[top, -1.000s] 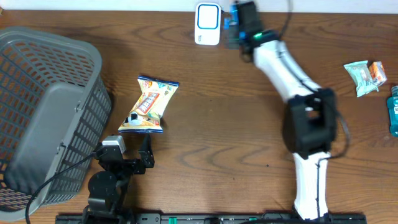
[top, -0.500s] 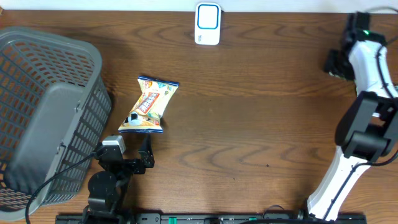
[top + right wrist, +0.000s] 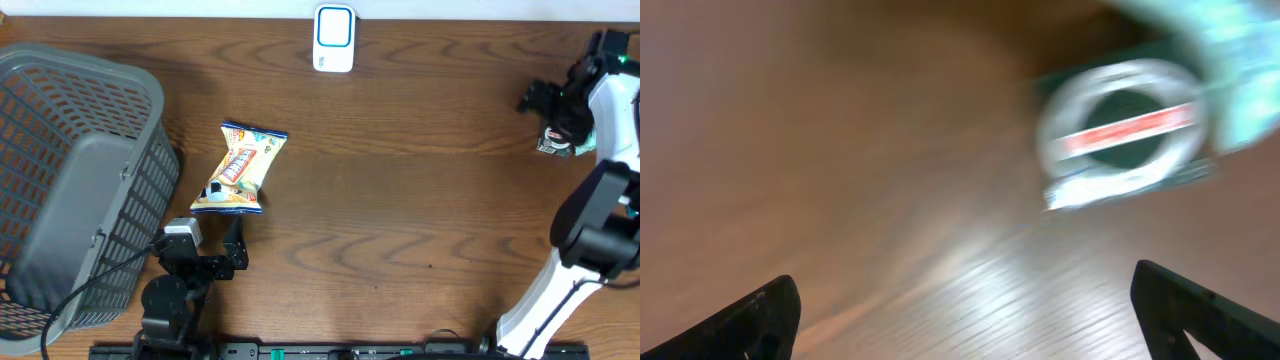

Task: Scan the item barcode
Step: 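Carry the tin to the right edge and release it, then grasp the yellow-and-blue snack bag with the right gripper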

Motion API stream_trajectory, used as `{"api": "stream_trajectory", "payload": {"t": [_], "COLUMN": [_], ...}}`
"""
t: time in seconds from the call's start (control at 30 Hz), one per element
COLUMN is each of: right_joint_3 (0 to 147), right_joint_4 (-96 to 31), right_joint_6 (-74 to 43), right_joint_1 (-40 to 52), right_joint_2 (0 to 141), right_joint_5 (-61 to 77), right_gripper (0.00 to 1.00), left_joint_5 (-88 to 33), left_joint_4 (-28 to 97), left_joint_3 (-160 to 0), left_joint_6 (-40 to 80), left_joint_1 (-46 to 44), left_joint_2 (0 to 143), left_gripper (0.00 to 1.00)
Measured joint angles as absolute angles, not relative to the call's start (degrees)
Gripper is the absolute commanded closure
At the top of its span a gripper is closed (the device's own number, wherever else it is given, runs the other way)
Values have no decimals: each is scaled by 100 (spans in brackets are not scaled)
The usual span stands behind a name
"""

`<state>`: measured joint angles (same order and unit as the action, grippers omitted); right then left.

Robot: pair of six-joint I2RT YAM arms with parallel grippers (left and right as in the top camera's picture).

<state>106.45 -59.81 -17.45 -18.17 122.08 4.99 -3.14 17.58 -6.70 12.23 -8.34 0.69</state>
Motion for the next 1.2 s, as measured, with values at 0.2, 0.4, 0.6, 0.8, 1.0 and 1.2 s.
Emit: {"api": "stream_trajectory", "payload": {"t": [0.2, 0.4, 0.6, 0.8, 1.0, 1.2], "right_joint_3": [10825, 10809, 10801, 10783, 10783, 10783], "right_joint_4": [-5999, -5299, -3981, -3267, -3085, -3242], "right_joint_6": [-2834, -3542, -3955, -4615, -4845, -4860], "right_joint_1": [-473, 1695, 3323, 4362, 4757, 4803], "right_joint_2": [11627, 12007, 12510, 12849, 13089, 13607], "right_joint_5": [2294, 2893, 2987, 2333, 1409, 954], "right_gripper": [1, 1, 1, 1, 4, 51], "left_joint_5": [-314, -314, -314, -314, -314, -314], "left_joint_4": [1758, 1758, 1756, 1758, 1758, 1758], "left_joint_3": [-670, -670, -670, -670, -670, -670], "left_joint_6": [1221, 1223, 1221, 1223, 1223, 1221], "left_joint_1": [-834, -834, -834, -834, -834, -834], "left_joint_2": [69, 69, 69, 69, 69, 69], "left_gripper": [2, 2, 2, 2, 2, 2]}}
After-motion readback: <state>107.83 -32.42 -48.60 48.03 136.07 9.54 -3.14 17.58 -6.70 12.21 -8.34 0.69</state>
